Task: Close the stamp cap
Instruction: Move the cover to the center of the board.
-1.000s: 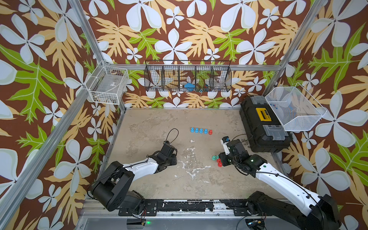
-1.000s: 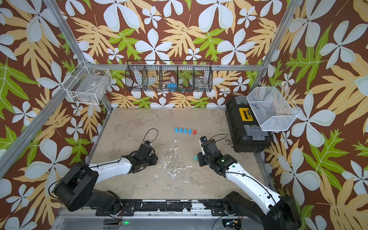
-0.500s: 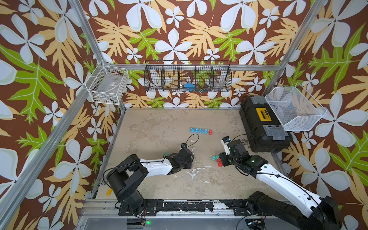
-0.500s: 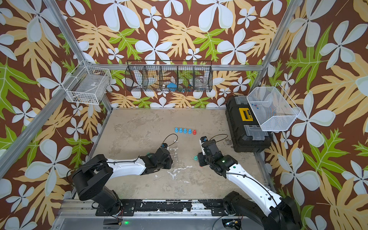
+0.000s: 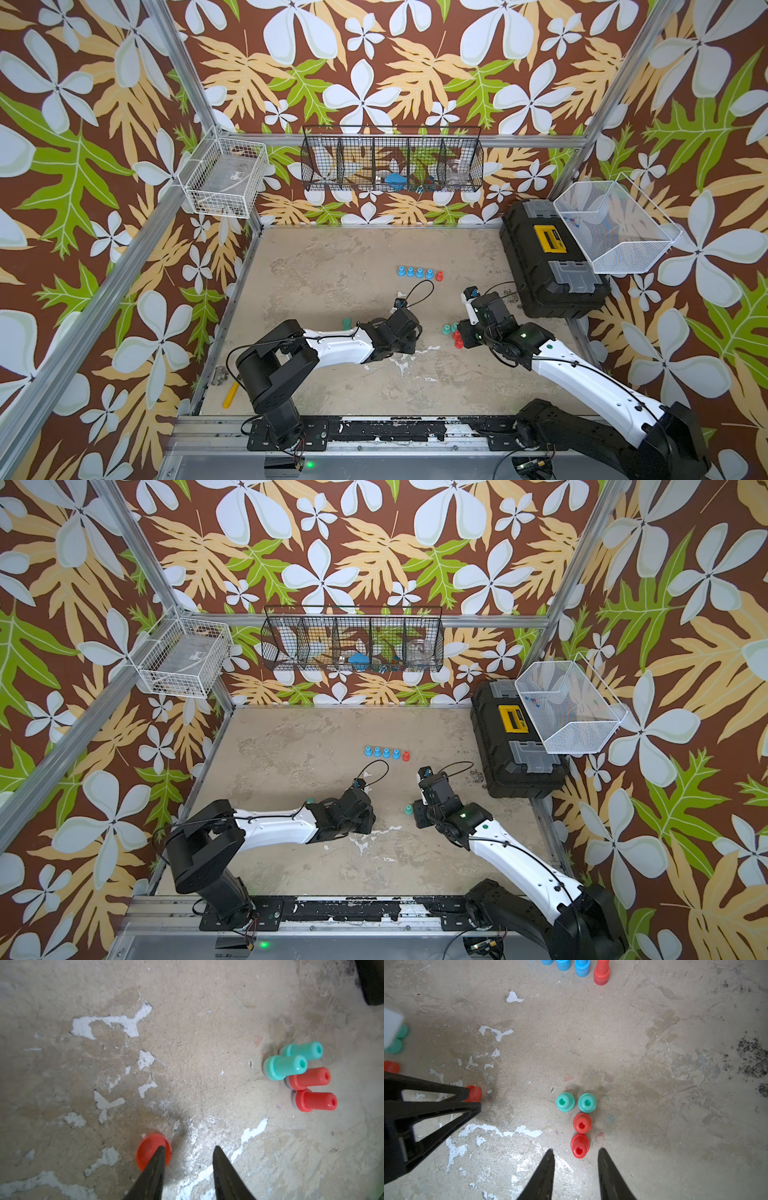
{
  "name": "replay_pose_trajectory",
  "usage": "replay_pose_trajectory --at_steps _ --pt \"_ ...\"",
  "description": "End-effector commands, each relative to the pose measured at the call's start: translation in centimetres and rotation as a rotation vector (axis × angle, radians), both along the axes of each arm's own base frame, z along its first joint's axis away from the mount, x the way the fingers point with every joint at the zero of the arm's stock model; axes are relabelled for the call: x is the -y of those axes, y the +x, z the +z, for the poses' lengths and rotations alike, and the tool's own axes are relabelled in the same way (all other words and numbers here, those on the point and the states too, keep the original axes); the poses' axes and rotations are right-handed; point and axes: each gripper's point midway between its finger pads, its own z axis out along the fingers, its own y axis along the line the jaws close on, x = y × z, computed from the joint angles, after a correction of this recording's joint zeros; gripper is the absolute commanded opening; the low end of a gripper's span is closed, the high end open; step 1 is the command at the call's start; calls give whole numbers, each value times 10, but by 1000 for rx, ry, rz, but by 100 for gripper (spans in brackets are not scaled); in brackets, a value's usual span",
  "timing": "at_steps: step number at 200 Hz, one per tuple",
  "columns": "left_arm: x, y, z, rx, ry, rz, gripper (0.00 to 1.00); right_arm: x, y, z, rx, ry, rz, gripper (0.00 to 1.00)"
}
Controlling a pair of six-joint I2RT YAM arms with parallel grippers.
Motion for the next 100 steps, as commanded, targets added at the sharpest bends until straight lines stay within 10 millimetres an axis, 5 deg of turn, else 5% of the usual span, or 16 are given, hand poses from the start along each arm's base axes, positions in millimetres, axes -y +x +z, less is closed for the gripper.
replay_pose_trajectory --at_steps 1,100 --pt "-7 -1 5 8 16 10 41 2 3 -5 -6 -27 -15 37" --pt "-39 -9 50 111 -14 41 41 0 6 -33 -92 -95 -15 38"
